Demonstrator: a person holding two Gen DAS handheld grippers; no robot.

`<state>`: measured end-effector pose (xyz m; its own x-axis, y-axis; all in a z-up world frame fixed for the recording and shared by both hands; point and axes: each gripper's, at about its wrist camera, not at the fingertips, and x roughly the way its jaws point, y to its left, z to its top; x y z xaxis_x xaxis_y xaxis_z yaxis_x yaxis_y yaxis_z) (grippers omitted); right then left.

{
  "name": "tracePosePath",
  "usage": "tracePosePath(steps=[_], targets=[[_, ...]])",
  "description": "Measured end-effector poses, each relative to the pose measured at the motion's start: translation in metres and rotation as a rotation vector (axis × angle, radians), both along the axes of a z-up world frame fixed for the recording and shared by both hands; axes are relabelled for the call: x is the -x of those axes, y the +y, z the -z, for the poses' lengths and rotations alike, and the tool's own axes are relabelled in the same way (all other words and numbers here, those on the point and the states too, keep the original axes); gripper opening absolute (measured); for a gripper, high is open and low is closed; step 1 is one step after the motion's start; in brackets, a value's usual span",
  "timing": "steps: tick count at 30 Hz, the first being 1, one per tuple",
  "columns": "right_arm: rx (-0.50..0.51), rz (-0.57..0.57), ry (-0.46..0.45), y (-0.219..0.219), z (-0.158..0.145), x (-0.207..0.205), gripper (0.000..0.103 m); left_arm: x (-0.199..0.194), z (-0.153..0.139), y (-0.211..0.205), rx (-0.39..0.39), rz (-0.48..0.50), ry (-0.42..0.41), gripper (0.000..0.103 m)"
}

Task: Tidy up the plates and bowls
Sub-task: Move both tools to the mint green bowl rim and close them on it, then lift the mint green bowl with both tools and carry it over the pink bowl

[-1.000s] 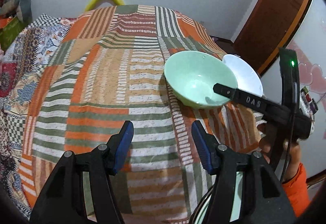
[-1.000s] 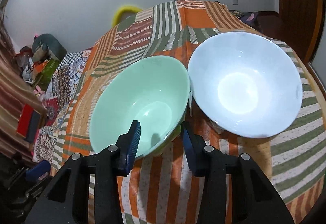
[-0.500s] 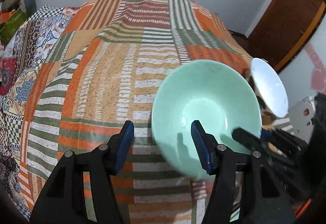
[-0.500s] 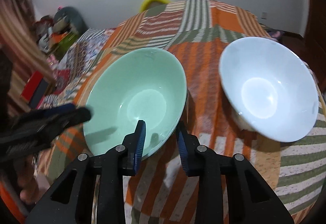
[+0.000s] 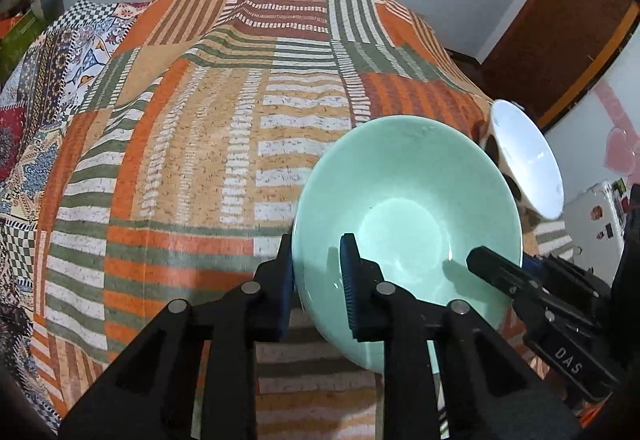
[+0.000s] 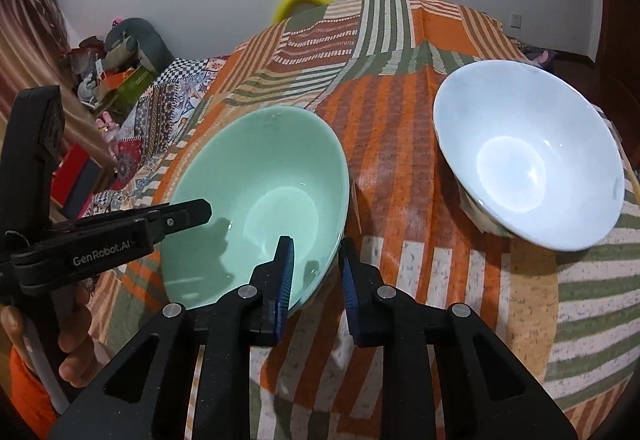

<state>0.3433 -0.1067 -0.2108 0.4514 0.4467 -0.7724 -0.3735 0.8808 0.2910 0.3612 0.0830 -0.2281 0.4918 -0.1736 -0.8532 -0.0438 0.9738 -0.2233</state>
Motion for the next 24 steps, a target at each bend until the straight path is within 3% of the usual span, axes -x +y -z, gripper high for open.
tracePosePath(steps=[19,24], targets=[[-0.004,0.017,-0.109,-0.012,-0.058,0.073,0.021,0.114,-0.073,-0.021,-0.033,0.062,-0.147,0.021],[-0.019,0.006,-0.136,-0.007,-0.070,0.094,0.021,0.149,-0.094,-0.020,-0.075,0.054,-0.189,0.021]])
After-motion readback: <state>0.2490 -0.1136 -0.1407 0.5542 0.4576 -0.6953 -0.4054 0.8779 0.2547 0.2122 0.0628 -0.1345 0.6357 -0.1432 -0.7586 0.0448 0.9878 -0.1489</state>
